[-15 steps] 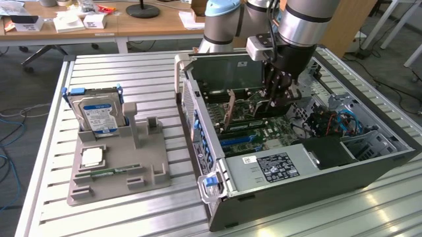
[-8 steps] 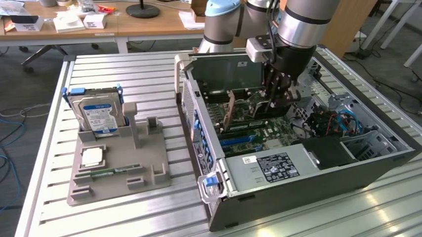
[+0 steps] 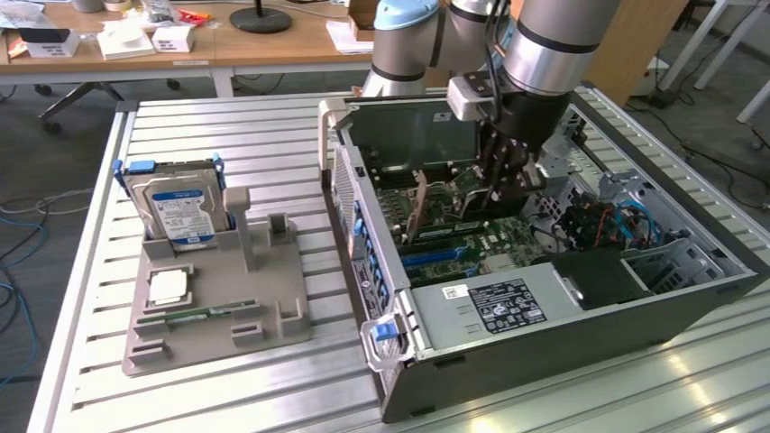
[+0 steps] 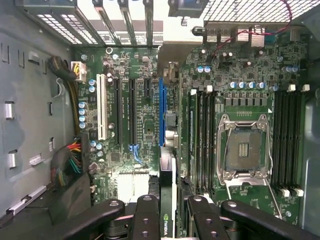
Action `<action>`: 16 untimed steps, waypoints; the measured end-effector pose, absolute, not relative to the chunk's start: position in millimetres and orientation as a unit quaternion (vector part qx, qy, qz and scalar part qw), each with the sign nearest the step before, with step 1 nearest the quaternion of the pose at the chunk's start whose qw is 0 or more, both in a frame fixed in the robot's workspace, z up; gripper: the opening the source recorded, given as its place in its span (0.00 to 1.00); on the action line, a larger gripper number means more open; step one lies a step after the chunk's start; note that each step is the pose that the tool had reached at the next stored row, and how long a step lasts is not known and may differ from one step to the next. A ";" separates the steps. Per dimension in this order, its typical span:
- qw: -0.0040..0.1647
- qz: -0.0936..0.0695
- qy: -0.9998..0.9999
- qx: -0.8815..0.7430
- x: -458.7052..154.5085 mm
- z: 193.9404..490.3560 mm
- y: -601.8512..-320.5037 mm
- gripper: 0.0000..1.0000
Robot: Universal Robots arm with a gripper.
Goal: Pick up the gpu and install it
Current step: 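Insert the gpu into the slot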
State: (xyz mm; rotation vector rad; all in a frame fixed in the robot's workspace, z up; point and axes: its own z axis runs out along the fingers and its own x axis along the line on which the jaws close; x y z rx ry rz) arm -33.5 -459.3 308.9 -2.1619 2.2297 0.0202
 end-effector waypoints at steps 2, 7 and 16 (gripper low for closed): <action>0.018 0.007 0.718 -0.696 -33.5 306.7 -459.3 0.27; 0.018 0.007 0.718 -0.696 -33.5 301.7 -459.3 0.27; 0.018 0.006 0.718 -0.696 -33.5 297.9 -459.3 0.27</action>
